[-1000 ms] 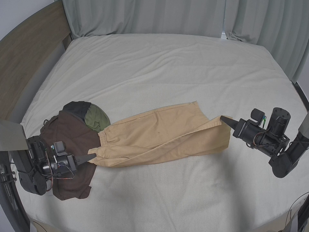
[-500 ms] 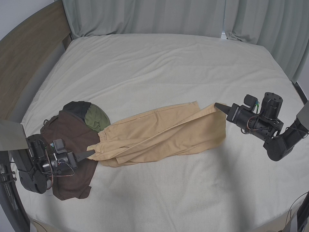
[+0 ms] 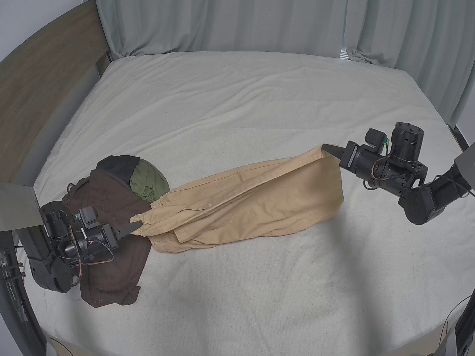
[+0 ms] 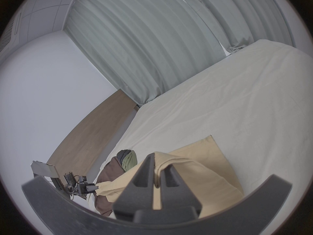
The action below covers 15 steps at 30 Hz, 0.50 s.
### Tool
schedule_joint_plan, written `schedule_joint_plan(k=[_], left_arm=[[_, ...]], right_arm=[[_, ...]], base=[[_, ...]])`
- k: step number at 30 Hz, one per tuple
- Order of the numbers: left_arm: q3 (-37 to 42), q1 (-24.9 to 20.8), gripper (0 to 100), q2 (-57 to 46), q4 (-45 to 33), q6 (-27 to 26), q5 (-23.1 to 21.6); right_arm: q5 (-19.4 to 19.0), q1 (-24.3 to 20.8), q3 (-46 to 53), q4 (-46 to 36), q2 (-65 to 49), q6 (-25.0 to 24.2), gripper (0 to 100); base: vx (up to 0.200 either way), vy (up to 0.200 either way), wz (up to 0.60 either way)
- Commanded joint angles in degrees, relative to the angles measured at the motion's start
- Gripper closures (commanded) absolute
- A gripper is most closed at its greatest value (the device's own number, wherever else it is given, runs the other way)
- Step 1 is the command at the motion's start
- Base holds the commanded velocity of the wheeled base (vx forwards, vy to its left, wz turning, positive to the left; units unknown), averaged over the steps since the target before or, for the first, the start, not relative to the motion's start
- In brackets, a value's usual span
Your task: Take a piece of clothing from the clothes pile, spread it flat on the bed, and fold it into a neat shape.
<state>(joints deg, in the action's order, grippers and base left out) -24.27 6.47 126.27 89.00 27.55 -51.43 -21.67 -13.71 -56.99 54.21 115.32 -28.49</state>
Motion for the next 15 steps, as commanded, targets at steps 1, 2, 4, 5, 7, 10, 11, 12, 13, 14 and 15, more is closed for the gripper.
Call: schedule_joint_plan(k=[1,2,4,5,7,10,11,12,13,14,15], left_arm=[[-0.3,0.0,100,0.4,0.0,0.0,0.0],[-0.3,-0.1,100,0.6,0.0,0.0,0.0],[-0.3,-0.1,100,0.6,0.0,0.0,0.0],[-0.3,-0.1,100,0.6,0.0,0.0,0.0],[-0.3,-0.1,100,0.6,0.0,0.0,0.0],[-0.3,-0.1,100,0.6,0.0,0.4,0.2],[-0.5,-0.4,100,0.5,0.0,1.1,0.4],[-0.8,-0.5,100,0.5,0.0,1.9,0.4],[-1.1,-0.5,100,0.5,0.0,2.4,0.5],[-1.6,-0.6,100,0.5,0.0,3.1,0.5],[-1.7,-0.7,100,0.5,0.0,3.3,0.7]], right_arm=[[0.0,-0.4,-3.2,-1.5,0.4,0.0,100],[0.0,-0.7,-4.4,-2.5,0.4,0.0,100],[0.0,-0.8,-4.9,-3.5,0.4,0.0,100],[0.0,-0.8,-5.1,-3.9,0.5,0.0,100],[0.0,-0.5,-5.4,-3.9,1.2,0.0,100],[0.1,-0.1,-5.9,-3.8,2.6,0.1,100],[0.1,0.3,-6.4,-3.7,3.2,0.1,100],[0.1,0.7,-6.6,-3.6,3.8,0.1,100],[0.1,1.0,-6.7,-3.6,4.0,0.1,100],[0.1,1.1,-6.7,-3.6,4.1,0.1,100],[0.1,1.1,-6.7,-3.6,4.2,0.1,100]], base=[[0.0,0.0,0.0],[0.0,0.0,0.0],[0.0,0.0,0.0],[0.0,0.0,0.0],[0.0,0.0,0.0],[0.0,0.0,0.0],[0.0,0.0,0.0],[0.0,0.0,0.0],[0.0,0.0,0.0],[0.0,0.0,0.0],[0.0,0.0,0.0]])
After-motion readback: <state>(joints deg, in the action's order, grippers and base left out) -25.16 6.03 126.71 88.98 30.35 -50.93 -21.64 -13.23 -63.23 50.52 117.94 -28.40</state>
